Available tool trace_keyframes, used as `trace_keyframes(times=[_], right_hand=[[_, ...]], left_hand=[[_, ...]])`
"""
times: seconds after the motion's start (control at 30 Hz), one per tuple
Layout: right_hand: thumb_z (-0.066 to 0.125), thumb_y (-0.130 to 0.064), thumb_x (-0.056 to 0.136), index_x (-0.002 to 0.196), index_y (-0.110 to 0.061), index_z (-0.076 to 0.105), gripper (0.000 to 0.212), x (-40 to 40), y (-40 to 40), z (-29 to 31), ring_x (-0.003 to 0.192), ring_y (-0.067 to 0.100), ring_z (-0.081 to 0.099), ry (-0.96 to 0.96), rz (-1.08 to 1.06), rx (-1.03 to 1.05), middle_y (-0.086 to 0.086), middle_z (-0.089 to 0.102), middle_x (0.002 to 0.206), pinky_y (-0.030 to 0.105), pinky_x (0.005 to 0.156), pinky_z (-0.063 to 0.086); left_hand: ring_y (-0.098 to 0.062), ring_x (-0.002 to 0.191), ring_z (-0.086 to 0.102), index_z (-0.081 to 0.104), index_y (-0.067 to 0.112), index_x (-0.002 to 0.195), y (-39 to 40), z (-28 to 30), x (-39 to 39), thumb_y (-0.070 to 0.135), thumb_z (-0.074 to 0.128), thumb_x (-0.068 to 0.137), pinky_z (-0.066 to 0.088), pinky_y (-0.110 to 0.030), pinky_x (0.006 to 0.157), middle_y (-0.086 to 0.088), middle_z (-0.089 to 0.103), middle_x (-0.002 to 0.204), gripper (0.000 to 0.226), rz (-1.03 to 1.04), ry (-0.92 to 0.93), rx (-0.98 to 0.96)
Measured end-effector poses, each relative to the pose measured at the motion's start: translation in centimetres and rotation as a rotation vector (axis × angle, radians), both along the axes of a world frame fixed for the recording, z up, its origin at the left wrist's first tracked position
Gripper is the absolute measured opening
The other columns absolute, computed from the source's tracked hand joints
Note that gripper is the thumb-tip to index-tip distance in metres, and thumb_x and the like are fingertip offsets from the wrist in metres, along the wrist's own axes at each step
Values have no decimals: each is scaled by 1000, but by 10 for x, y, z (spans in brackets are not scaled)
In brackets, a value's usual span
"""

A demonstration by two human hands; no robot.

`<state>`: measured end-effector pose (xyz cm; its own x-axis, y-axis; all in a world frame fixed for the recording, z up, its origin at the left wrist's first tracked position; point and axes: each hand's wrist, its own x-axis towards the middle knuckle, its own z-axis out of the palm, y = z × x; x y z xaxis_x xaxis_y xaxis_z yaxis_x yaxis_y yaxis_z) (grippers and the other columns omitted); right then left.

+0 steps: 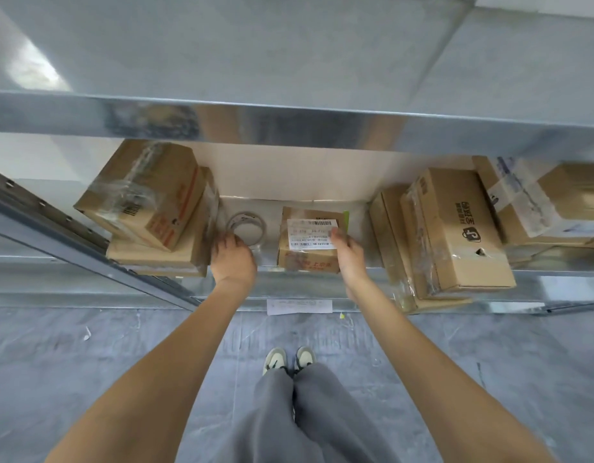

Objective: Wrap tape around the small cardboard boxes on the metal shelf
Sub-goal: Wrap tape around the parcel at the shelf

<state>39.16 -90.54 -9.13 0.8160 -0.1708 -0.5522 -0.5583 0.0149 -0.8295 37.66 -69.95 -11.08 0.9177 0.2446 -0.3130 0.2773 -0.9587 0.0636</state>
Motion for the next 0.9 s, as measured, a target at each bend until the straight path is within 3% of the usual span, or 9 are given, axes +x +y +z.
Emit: trace_keyframes(times=[0.1,0.17,0.23,0.3,0.4,0.57,0.67,0.77,0.9], right_hand=[[55,-49,94,117,-20,60,37,1,4,0,96,13,64,-13,0,13,1,67,112,21,72,49],[54,-48,94,122,-16,59,42,3,5,-1,100,17,64,-21,21,16,3,67,115,23,76,48],[54,-50,94,125,-15,58,46,6,5,-1,102,17,63,-31,38,8,3,66,118,24,79,48],[52,-53,93,125,-16,58,49,8,4,0,106,20,63,-23,42,10,4,66,119,31,88,51],[52,-54,93,126,-15,58,51,10,1,0,112,24,62,-17,63,35,6,66,121,45,101,48],[51,-50,95,128,-19,56,46,7,0,8,118,21,57,-56,130,27,2,62,128,41,105,43],[56,-40,96,130,-19,56,41,4,0,10,112,13,54,-115,155,-21,-6,60,123,27,95,39],[59,-29,93,123,-20,60,31,1,-1,10,103,8,61,-139,160,-3,-11,67,110,20,81,44],[61,-48,89,109,-31,59,26,0,-2,13,104,5,58,-124,115,64,-16,64,108,28,89,44]], left_hand=[[-36,145,20,21,-6,149,1,3,-2,23,43,100,18,-39,119,-24,18,155,60,72,0,18],[-37,144,21,24,-2,148,-7,6,-3,16,46,98,23,-40,117,-25,18,155,57,30,-90,-57],[-37,135,39,40,1,141,-22,12,-1,10,41,101,37,-41,108,-23,36,148,42,41,-223,-407],[-38,112,57,59,1,118,-39,21,3,13,33,105,47,-42,93,-23,60,123,32,202,-327,-769],[-39,96,62,63,5,94,-50,30,8,24,33,106,50,-47,88,-25,68,100,38,492,-395,-983],[-34,100,64,68,1,105,-53,39,6,33,36,105,49,-41,92,-19,71,102,45,561,-384,-1084],[-31,107,63,67,3,113,-49,40,5,38,35,105,47,-37,97,-16,70,110,48,575,-335,-1144],[-23,109,60,64,11,118,-46,41,4,48,33,104,40,-27,90,-8,66,121,50,639,-258,-1186],[-28,108,66,64,7,118,-42,42,2,52,41,100,52,-39,96,-11,70,116,53,769,-248,-1493]])
